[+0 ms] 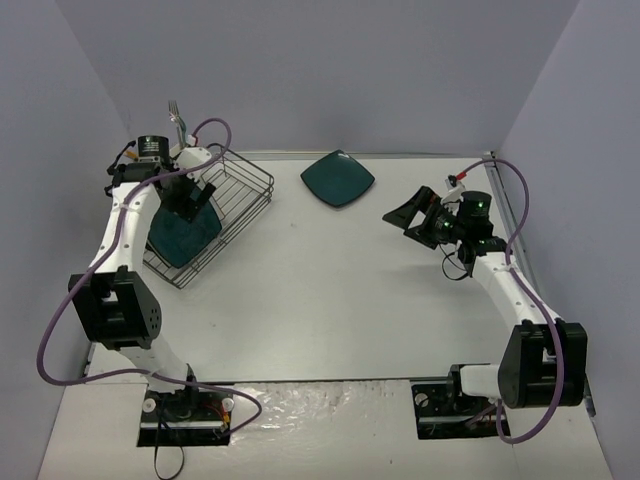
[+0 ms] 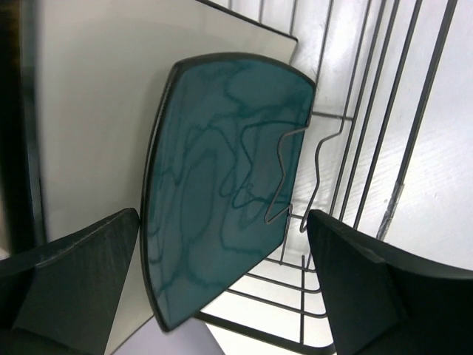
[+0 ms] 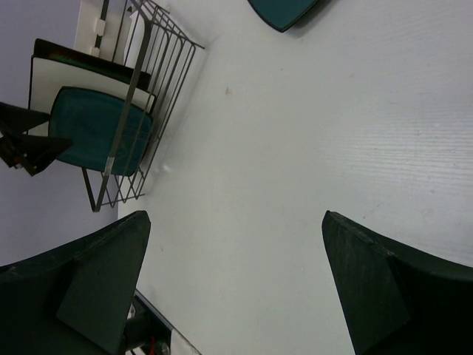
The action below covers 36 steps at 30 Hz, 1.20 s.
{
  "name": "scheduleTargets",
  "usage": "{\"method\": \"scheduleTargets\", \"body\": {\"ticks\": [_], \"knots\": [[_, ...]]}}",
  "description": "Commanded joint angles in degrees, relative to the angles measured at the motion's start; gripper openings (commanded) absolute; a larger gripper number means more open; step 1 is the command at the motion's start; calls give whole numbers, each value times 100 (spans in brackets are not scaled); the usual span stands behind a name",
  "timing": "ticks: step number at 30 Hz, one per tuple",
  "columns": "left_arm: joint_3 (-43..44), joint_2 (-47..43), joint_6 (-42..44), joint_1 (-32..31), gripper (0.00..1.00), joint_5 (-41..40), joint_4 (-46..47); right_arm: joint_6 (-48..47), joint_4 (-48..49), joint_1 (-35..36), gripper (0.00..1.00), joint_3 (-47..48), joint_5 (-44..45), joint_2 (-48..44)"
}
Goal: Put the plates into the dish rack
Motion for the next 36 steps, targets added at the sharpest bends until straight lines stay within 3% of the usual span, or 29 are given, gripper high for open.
{"method": "scheduleTargets", "body": {"ticks": [1,12,17,26,36], "knots": [[157,-810,-534,-30,97,14,568,137,778,139,99,351,373,246],[-425,-2181,-2976,-75,97,-972,992,300,1541,503,96,1543,1246,2150],[-959,-2819,-4115,-88,97,-866,807,741,1980,705,94,2093,1577,3173],[-1843,-3616,-4466,-197,97,-389,622,1599,2475,1233,91,2983,1969,4492],[-2439,-4096,-4800,-486,97,-77,505,2795,3477,1629,87,2788,2657,5082]]}}
